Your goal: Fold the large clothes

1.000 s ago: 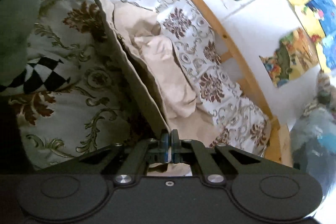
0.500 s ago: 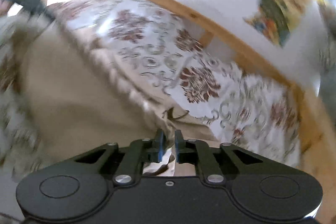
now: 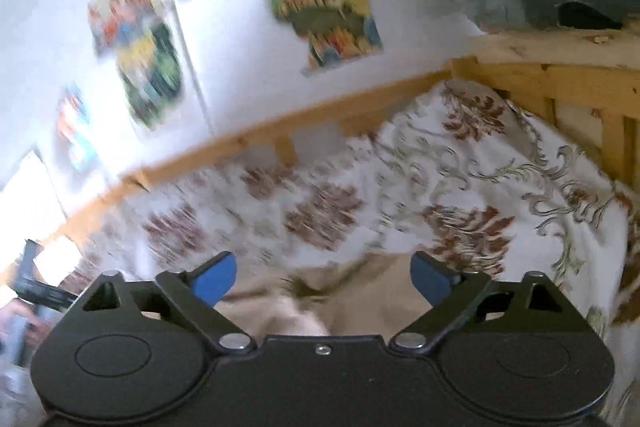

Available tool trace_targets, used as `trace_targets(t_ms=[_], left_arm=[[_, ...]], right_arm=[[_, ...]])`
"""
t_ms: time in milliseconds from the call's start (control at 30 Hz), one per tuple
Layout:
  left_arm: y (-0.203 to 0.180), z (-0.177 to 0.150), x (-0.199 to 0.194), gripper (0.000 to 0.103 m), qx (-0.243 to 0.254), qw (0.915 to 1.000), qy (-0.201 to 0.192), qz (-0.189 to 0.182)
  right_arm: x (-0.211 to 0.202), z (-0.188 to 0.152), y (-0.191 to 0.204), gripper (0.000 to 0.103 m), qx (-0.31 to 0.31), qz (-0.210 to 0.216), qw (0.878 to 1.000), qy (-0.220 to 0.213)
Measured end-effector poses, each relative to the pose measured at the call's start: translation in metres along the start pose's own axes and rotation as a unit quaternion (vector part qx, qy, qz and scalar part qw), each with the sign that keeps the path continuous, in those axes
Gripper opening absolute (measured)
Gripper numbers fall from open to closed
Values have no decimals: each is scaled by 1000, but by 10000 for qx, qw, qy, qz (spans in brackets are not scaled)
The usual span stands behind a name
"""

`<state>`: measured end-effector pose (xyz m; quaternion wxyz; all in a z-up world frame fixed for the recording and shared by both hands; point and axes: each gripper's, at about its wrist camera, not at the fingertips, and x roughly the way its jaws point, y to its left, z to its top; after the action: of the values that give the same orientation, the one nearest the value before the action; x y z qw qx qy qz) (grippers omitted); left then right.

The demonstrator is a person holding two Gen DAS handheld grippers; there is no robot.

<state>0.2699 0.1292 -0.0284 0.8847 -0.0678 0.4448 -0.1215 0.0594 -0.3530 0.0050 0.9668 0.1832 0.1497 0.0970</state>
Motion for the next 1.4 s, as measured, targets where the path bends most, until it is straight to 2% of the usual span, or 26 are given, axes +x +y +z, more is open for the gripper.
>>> trace_targets(t_ms=[67, 133, 200, 300, 400, 467, 533, 567, 600, 633, 667, 700, 733, 767, 800, 867, 967, 1033, 1133, 1267, 1333, 1400], left_arm=[[3, 1, -11, 79, -80, 9998, -177, 9], [6, -1, -24, 84, 17, 9994, -347, 4], [11, -4, -40, 93, 101, 9987, -500, -40], [20, -17, -70, 101, 120, 9956, -920, -164], [28, -39, -93, 102, 301, 9933, -1103, -138], [30, -58, -100, 102, 516, 9932, -1036, -79], [28, -75, -98, 102, 757, 9925, -945, 141], [26, -82, -94, 97, 879, 9917, -894, 284], [23, -88, -90, 87, 969, 9906, -866, 428], [22, -91, -83, 79, 988, 9902, -787, 594], [21, -91, -77, 59, 946, 9905, -675, 742], [23, -90, -71, 40, 823, 9914, -575, 844], [26, -89, -67, 32, 604, 9933, -525, 829], [32, -88, -66, 18, 298, 9957, -522, 708], [35, -86, -66, 12, 76, 9960, -558, 695], [35, -86, -69, 4, -34, 9953, -647, 727], [34, -84, -84, 2, -251, 9934, -865, 716], [43, -80, -89, 1, -654, 9932, -780, 570], [68, -77, -76, 2, -1359, 9888, -510, 335], [73, -84, -65, 5, -1183, 9909, -611, 189], [72, -88, -72, 19, -1108, 9912, -715, 104], [74, -94, -82, 65, -1075, 9914, -749, 77]], right_arm=[[-20, -7, 16, 102, -356, 410, 9985, -6], [-32, -18, 34, 102, -967, 568, 9935, 198], [-31, -32, 53, 102, -1747, 700, 9796, 699], [-18, -52, 71, 102, -2569, 212, 9592, 1166], [-6, -55, 64, 91, -2428, -215, 9604, 1347], [0, -57, 55, 80, -2262, -404, 9635, 1376], [-1, -57, 46, 72, -2016, -404, 9700, 1299], [-2, -57, 42, 66, -1907, -382, 9728, 1257], [-1, -56, 39, 61, -1811, -380, 9754, 1200], [-3, -54, 36, 49, -1727, -423, 9777, 1115], [-1, -51, 33, 36, -1620, -487, 9802, 1026], [0, -49, 27, 31, -1441, -577, 9833, 952], [-2, -45, 23, 26, -1296, -645, 9854, 896], [-1, -42, 15, 24, -1103, -729, 9879, 811], [1, -40, 7, 23, -913, -829, 9896, 745], [6, -35, -8, 19, -646, -1035, 9907, 608], [10, -25, -23, 18, -591, -1395, 9880, 289], [14, -19, -34, 18, -476, -1604, 9859, 94], [35, -21, -44, 18, -568, -1776, 9822, 220], [64, -40, -56, 19, -708, -2028, 9728, 867], [65, -43, -67, 23, -335, -1971, 9746, 1012], [54, -43, -75, 39, 223, -1884, 9778, 888]])
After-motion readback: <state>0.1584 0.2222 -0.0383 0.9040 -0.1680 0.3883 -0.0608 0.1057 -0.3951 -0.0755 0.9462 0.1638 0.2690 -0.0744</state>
